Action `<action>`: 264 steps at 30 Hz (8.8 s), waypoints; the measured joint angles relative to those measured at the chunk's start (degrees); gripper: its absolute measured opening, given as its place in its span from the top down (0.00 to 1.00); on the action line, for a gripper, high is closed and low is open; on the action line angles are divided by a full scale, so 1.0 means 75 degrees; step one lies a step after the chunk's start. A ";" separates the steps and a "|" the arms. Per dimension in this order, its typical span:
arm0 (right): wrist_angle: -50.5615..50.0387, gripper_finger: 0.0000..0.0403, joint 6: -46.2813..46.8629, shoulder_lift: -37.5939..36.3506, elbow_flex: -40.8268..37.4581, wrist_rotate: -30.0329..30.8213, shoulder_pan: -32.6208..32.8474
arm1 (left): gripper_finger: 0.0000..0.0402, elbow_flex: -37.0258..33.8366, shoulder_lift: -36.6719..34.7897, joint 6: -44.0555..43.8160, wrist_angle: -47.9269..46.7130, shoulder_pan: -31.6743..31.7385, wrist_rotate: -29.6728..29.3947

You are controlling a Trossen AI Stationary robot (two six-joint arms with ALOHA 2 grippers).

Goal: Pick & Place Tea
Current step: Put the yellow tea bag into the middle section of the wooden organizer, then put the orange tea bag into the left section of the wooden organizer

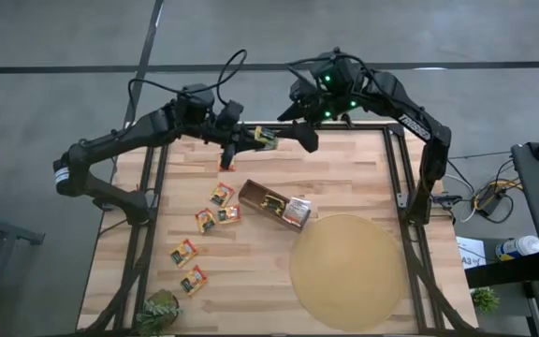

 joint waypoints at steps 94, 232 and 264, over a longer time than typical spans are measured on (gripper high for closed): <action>-0.1239 0.98 -0.1485 0.0242 -0.0662 -0.0881 -0.0002 | 0.49 0.2923 0.2019 -0.0862 -0.3020 -0.0065 0.0211; -0.1714 0.58 -0.0087 -0.1297 -0.0006 0.0384 -0.0025 | 0.54 0.1581 0.4399 0.5405 -0.2957 -0.1215 -0.1254; -0.1426 0.58 -0.1106 -0.1319 -0.1563 0.1003 -0.0022 | 0.54 -0.0987 0.0130 0.2163 -0.3797 -0.0143 -0.3850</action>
